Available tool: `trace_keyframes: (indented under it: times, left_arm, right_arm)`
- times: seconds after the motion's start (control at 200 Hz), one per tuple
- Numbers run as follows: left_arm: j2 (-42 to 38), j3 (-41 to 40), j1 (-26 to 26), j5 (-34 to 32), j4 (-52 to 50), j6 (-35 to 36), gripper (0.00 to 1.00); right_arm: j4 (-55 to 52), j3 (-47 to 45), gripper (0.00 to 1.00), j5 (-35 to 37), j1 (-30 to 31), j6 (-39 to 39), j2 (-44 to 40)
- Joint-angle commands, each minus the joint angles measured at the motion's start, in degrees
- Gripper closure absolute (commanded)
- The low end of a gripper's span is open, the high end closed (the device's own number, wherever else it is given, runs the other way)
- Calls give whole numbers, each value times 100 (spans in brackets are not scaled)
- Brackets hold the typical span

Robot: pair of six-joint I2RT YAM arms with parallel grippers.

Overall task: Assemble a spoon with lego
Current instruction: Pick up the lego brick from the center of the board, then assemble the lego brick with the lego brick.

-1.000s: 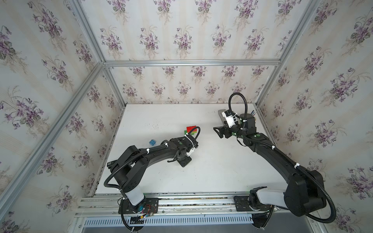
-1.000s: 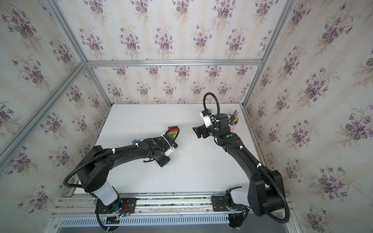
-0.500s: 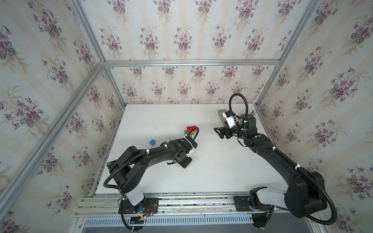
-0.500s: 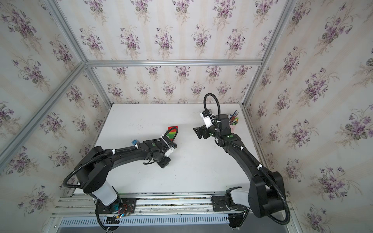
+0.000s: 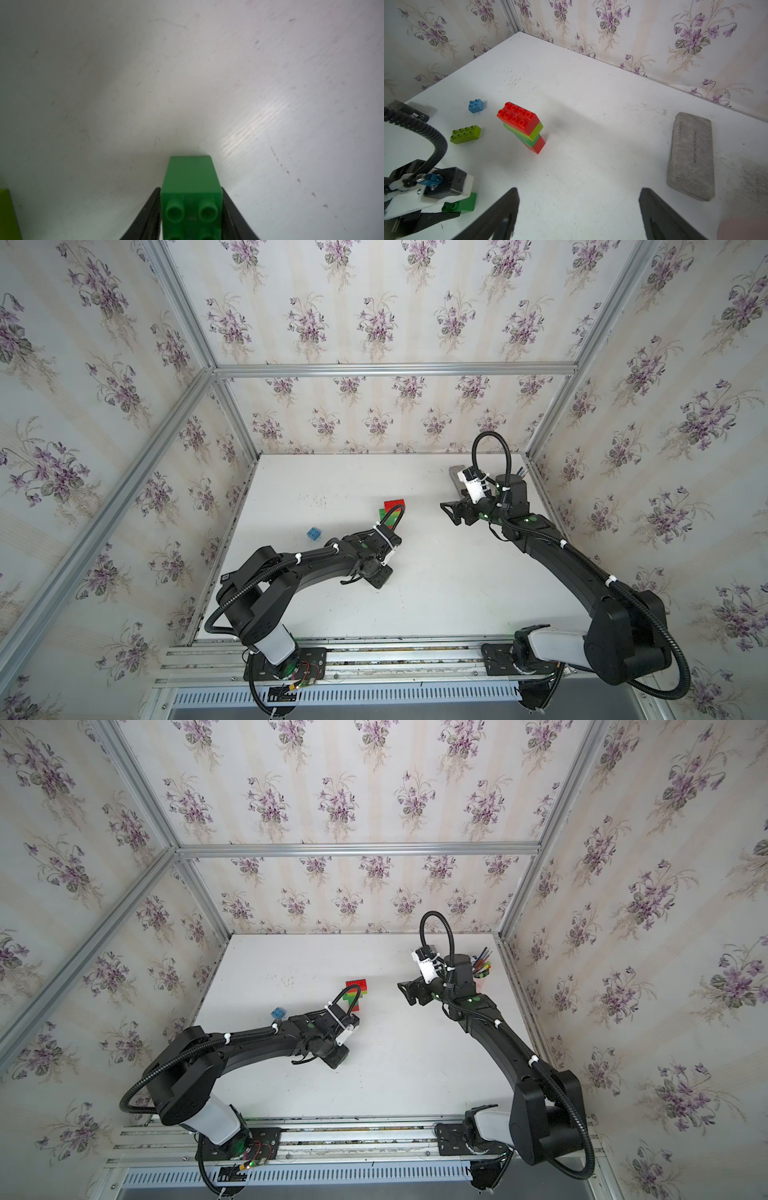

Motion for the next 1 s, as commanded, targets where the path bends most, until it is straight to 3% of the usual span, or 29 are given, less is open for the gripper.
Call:
trace_keyframes:
  times: [0.0,0.215,0.49,0.565,0.729,0.884,0.999]
  left_arm:
    - [2,-7,-2,-73,204,-125,58]
    - [33,-50,4,-107,305,-123,60]
    - [-138,-71,10,-122,322,16,75]
    - [-316,53,15,-90,105,288,81]
    - [-688,885,278,191,-995,1319,80]
    - [-780,1712,1053,731,-1637,2610,79]
    - [-569,2335,1657,1476,-2170,3577,76]
  right_arm:
    - [183,22,7,-91,0,-9,21]
    - [190,39,8,-126,-8,43,82]
    - [207,83,7,-315,-13,439,192]
    - [22,254,6,-525,-13,956,327]
    - [95,377,0,-1641,-8,2812,822]
    - [1225,117,0,-2991,-5,4859,1578]
    - [1410,290,0,-3417,130,5220,2064]
